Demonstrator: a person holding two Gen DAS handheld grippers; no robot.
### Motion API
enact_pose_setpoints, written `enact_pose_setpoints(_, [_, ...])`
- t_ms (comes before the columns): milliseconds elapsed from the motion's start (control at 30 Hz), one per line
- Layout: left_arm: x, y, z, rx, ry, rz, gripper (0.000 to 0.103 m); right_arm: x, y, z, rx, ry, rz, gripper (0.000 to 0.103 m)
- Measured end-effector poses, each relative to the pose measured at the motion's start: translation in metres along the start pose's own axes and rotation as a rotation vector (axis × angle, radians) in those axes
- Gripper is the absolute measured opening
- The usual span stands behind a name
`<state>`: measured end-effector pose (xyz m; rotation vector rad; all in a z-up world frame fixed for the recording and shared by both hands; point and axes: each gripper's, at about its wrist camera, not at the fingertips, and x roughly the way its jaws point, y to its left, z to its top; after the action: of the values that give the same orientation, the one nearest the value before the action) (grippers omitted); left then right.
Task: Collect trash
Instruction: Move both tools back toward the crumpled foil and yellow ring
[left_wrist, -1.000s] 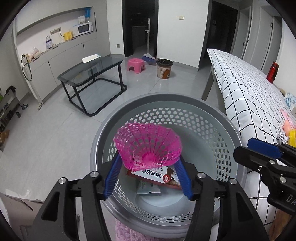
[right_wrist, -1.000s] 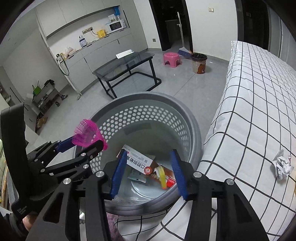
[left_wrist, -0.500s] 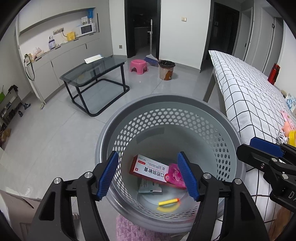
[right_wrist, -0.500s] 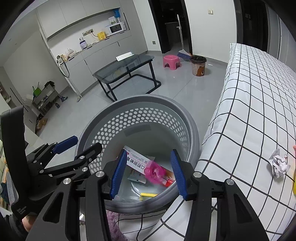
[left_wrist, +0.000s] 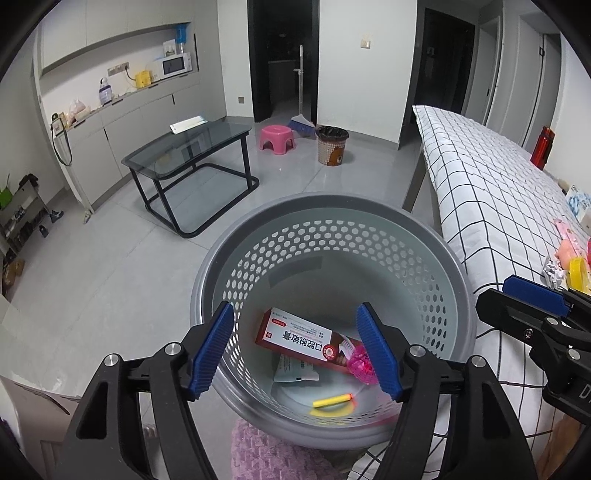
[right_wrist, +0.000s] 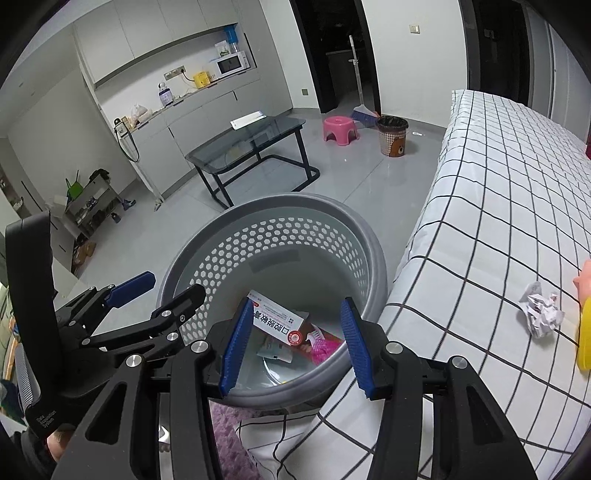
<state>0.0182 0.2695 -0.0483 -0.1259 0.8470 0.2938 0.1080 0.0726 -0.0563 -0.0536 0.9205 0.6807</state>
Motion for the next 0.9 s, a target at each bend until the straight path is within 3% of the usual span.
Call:
enact_pose_setpoints(167, [-0.011, -0.008, 0.0, 0.006, -0.027, -0.01, 0.077, -0.014, -0.006, -0.003, 0.013, -0.02, -0.011, 0.048])
enact_pose_setpoints(400, [-0.024, -0.034, 0.0, 0.04, -0.058, -0.045, 0.08, -0.041, -0.027, -0.014, 0.056, -0.059, -0.052, 0.051])
enact_pose_setpoints(900, [-0.037, -0.137, 0.003, 0.155, -0.091, -0.199, 0.088, -0.124, -0.134, -0.066, 0.199, -0.139, -0.308, 0.057])
